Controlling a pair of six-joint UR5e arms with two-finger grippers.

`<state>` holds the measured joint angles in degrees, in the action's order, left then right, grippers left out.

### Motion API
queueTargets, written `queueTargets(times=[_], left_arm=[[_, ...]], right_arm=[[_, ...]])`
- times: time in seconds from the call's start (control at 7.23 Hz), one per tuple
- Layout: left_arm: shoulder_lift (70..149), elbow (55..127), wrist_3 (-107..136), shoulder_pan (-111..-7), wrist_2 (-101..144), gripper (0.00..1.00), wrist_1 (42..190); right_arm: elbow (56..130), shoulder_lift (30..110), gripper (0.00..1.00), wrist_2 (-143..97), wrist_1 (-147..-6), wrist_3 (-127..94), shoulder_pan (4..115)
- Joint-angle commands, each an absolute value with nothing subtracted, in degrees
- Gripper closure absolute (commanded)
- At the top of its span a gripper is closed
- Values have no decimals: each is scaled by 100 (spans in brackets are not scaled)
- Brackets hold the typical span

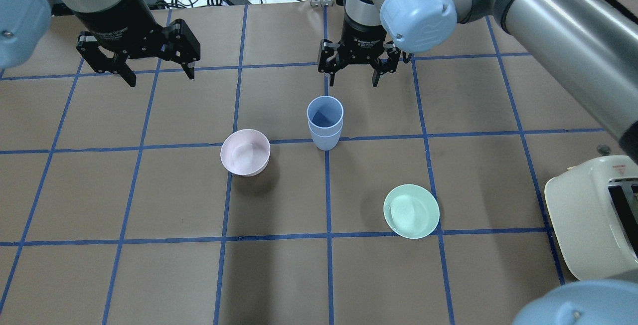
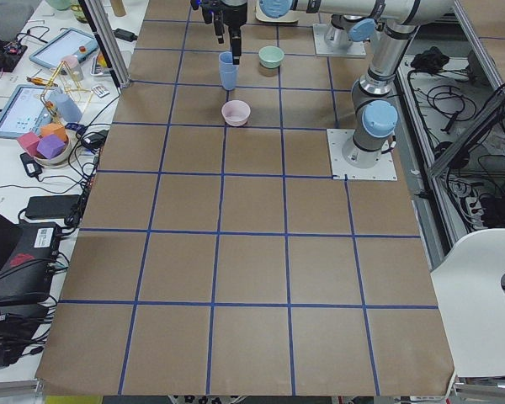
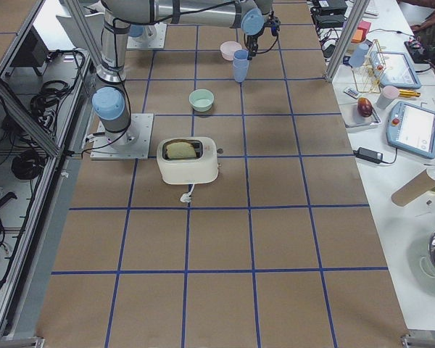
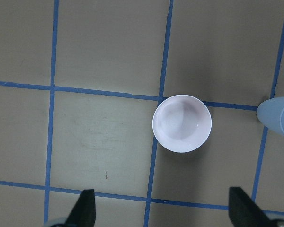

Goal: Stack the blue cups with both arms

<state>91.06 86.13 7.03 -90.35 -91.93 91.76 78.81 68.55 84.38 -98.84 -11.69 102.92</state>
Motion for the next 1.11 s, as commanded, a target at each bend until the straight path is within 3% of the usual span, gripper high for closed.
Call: queueTargets(times=[0.0, 0.28, 0.55, 0.97], left_arm=[[9105, 8613, 703, -9035, -9193, 0, 9176], [9105, 8613, 703, -9035, -9193, 0, 9176], [9105, 8613, 703, -9035, -9193, 0, 9176], [9105, 8613, 703, -9035, -9193, 0, 9176]], right_arm=[[7901, 7170, 0, 8789, -9826, -742, 10039], [8084, 7574, 0, 8815, -9267, -91, 9617], [9056, 8416, 0, 8833, -9429, -123, 9571], [9149, 8840, 0, 8859, -9054, -62, 9396]])
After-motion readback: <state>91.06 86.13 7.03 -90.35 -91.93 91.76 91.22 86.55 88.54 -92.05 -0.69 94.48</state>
